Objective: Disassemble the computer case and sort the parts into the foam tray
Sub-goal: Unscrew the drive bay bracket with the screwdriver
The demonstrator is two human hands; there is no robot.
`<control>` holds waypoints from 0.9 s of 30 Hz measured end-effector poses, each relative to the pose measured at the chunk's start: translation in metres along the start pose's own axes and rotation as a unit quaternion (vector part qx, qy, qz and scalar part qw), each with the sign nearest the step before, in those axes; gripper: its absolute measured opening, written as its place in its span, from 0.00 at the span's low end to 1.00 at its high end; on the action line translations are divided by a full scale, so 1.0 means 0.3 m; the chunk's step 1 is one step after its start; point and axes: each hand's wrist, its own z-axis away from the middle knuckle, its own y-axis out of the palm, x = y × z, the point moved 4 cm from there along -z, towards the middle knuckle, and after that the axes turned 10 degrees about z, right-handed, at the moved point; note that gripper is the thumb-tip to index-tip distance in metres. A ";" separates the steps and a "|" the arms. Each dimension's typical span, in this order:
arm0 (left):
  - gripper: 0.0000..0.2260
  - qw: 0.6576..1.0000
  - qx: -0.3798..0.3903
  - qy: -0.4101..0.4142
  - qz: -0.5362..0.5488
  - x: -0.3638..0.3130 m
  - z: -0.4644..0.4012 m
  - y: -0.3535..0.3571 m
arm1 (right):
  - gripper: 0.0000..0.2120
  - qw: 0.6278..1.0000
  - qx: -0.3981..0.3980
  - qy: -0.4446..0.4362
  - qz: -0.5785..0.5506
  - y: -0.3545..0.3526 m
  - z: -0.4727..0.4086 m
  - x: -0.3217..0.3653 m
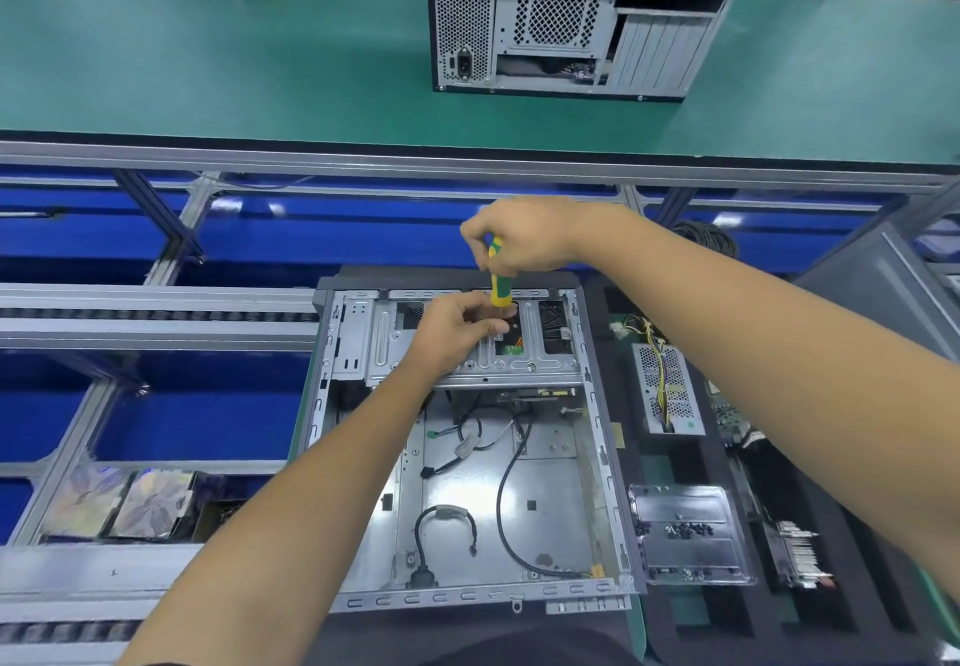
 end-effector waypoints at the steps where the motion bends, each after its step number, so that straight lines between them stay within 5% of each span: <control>1: 0.12 1.000 0.004 -0.001 0.000 0.001 -0.001 0.002 | 0.10 0.999 0.017 -0.011 -0.036 0.003 0.004 0.001; 6: 0.08 1.000 -0.021 -0.014 -0.015 0.016 -0.010 -0.001 | 0.18 0.998 0.052 -0.016 -0.033 0.020 0.015 -0.006; 12: 0.11 0.997 -0.065 -0.032 -0.017 0.018 -0.007 -0.004 | 0.15 0.971 -0.059 0.045 0.226 -0.001 0.003 0.019; 20: 0.12 0.998 -0.031 -0.015 -0.045 0.005 -0.001 0.000 | 0.04 0.995 0.039 0.023 0.092 0.001 -0.001 0.002; 27: 0.09 1.000 -0.011 -0.008 -0.013 0.000 0.006 -0.007 | 0.21 0.998 0.052 -0.030 0.025 0.019 0.011 -0.004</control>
